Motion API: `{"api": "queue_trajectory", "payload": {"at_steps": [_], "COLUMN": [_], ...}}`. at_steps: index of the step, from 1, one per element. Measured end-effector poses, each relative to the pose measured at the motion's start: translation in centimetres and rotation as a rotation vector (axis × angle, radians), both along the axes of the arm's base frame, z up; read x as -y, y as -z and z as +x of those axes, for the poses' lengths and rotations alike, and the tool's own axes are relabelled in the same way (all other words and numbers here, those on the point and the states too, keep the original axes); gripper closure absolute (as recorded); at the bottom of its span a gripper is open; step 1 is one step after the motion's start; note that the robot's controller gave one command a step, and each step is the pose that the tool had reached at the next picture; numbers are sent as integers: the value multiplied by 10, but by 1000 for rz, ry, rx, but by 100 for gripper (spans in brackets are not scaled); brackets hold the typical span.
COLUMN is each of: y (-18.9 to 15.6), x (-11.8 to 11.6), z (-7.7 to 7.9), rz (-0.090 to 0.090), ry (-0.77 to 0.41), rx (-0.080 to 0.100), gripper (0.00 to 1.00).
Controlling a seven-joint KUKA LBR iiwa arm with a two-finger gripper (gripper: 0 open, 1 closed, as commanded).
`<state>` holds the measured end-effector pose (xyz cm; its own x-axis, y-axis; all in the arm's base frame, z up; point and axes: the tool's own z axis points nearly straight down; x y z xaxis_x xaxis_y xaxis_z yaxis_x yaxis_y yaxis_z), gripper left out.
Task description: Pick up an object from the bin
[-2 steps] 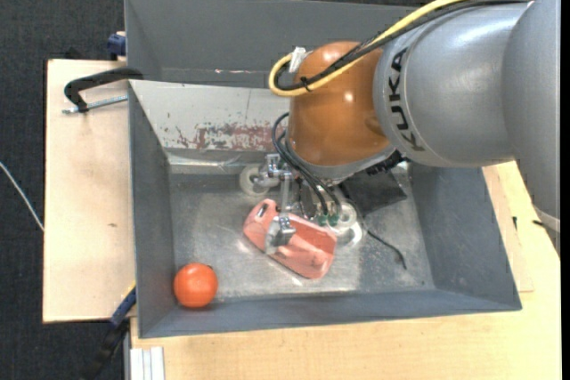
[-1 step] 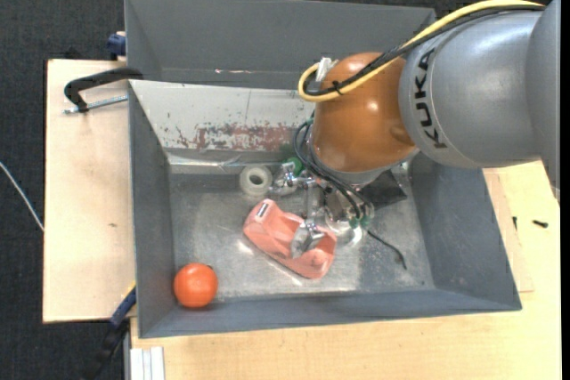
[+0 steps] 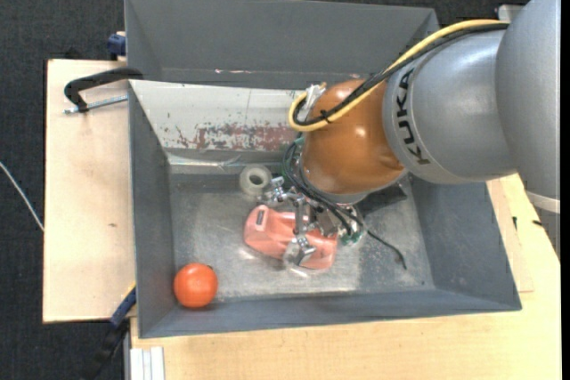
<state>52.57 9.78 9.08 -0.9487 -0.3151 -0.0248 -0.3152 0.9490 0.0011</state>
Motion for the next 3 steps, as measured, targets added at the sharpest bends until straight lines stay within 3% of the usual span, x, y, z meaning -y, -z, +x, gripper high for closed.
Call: {"api": "queue_trajectory", "payload": {"at_steps": [1,2,3], "y": [15,15,-32], "x": [21,21,17], "z": [-21,-21,-19], "rz": [2,2,-8], "ry": [46,46,50], "rx": [0,0,-31], "gripper": [100,100,100]}}
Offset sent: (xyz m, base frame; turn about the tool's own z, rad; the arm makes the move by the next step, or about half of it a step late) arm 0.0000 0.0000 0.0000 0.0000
